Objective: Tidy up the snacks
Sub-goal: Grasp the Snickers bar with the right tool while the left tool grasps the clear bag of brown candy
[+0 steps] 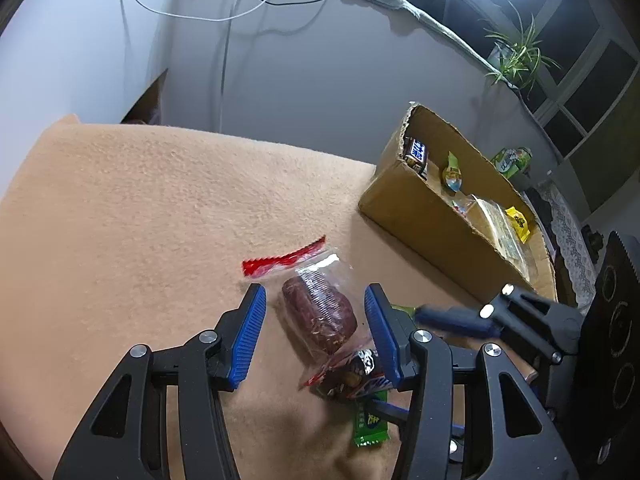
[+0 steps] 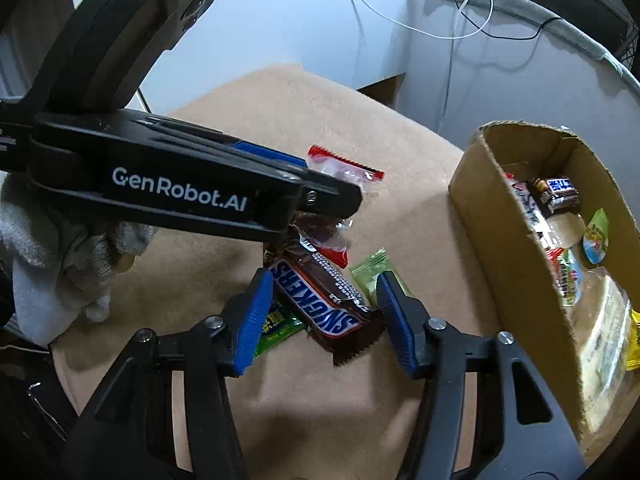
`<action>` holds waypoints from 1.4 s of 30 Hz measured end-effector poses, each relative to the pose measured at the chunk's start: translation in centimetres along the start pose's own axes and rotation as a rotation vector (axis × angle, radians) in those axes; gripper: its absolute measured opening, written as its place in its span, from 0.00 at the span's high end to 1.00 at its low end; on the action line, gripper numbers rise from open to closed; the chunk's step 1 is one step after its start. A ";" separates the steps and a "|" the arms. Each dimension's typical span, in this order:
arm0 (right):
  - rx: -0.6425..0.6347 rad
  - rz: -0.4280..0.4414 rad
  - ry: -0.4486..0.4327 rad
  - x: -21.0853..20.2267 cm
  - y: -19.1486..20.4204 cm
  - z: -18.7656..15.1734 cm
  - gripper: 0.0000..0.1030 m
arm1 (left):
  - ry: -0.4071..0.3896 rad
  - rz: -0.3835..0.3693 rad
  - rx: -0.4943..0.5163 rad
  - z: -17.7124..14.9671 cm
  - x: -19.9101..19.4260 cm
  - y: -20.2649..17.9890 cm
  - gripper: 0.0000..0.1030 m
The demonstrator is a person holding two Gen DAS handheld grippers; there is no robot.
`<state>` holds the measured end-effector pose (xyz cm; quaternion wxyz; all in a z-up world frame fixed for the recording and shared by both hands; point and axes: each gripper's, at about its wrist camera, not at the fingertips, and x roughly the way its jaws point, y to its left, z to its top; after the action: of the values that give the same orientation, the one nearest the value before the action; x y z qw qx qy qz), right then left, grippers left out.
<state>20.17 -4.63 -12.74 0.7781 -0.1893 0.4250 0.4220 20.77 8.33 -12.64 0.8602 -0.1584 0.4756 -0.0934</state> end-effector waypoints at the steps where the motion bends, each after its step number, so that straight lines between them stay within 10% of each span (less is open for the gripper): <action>1: -0.003 0.000 0.002 0.1 0.1 -0.1 0.44 | 0.001 -0.001 -0.001 0.0 0.1 0.0 0.51; 21: 0.009 0.026 0.003 -0.1 1.2 -0.9 0.70 | -0.039 -0.015 -0.054 -0.2 0.1 1.7 0.64; 42: 0.232 0.067 -0.163 -6.1 -2.2 -1.5 0.71 | -0.155 -0.015 -0.080 -1.5 -4.9 1.9 0.65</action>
<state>19.43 -9.91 -8.72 0.8123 -0.0489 0.4123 0.4097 16.95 11.37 -10.21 0.8867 -0.2029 0.4098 -0.0683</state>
